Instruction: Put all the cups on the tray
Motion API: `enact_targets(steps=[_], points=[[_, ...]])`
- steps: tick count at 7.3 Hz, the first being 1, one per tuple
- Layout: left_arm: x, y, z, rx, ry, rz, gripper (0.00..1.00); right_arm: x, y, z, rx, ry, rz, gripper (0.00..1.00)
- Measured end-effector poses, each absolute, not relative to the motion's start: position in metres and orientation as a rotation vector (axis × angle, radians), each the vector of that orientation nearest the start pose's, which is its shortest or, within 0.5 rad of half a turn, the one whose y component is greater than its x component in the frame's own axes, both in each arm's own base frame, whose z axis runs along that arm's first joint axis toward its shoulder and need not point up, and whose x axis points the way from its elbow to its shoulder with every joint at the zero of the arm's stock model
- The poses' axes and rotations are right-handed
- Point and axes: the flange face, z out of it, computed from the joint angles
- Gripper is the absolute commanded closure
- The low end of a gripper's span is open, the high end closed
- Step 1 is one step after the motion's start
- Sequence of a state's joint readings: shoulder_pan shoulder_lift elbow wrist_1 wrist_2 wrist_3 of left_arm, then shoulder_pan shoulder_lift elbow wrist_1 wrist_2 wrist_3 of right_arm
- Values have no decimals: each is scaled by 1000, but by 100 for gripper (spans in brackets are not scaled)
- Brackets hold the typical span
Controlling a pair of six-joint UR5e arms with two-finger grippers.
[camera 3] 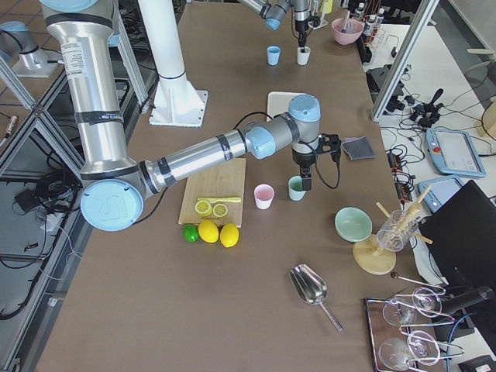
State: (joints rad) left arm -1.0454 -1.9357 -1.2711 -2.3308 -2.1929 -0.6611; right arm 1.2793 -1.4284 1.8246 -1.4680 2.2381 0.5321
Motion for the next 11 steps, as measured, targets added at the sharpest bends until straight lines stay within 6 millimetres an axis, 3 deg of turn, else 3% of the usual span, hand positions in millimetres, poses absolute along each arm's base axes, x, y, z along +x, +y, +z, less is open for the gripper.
enact_targets(steps=[2,3,5,6,7,8,9,10,11], points=[[283,-628,476,339,969,80,100,-88,-544,454,177,-790,61,0],[302,-630,449,332,1001,57,100,-88,-543,454,176,-790,62,0],[371,-621,382,323,1047,8,100,-88,-542,456,173,-789,63,0],[419,-614,338,314,1044,-13,100,-88,-542,457,172,-789,63,0],[453,-608,298,297,1031,-27,100,-88,-542,457,171,-788,64,0],[475,-600,277,284,1012,-30,100,-88,-541,458,170,-787,64,0],[490,-595,271,290,991,-36,100,-88,-541,459,169,-787,65,0],[499,-592,268,305,976,-43,42,-88,-541,459,167,-786,65,0],[503,-589,264,313,973,-42,13,-88,-541,460,166,-786,65,0]])
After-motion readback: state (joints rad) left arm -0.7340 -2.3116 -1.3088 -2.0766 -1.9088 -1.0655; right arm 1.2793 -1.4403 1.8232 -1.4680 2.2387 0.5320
